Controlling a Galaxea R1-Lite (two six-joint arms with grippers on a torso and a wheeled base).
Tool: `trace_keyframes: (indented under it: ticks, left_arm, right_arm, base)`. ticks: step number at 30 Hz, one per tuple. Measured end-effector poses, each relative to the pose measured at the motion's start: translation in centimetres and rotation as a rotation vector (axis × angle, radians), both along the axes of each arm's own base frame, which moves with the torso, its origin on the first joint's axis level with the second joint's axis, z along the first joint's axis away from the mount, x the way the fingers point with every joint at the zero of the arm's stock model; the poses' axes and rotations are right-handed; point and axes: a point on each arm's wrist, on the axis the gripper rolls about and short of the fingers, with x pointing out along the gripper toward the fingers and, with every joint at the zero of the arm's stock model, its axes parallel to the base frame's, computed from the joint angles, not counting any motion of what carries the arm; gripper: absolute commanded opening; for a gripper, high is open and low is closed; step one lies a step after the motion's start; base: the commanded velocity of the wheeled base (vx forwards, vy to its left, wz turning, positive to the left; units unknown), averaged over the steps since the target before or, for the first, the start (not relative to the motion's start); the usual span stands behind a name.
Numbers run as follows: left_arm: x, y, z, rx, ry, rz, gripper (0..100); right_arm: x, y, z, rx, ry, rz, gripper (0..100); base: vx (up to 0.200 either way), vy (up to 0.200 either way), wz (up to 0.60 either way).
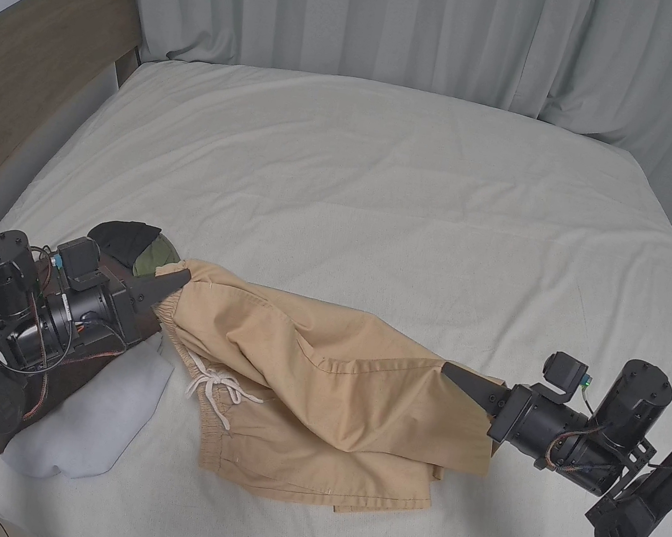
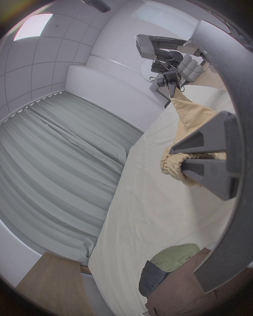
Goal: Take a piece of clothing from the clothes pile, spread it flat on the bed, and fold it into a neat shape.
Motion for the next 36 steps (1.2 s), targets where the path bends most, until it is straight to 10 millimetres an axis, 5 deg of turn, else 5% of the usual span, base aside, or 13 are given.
trace_keyframes:
  ticks: [36]
  left_arm:
    - [1.0, -0.1, 0.1, 0.002, -0.021, 0.003, 0]
  right_arm:
    - [1.2, -2.5, 3.1, 0.046, -0.124, -0.096, 0]
  base:
    - [0.000, 0.000, 0.00]
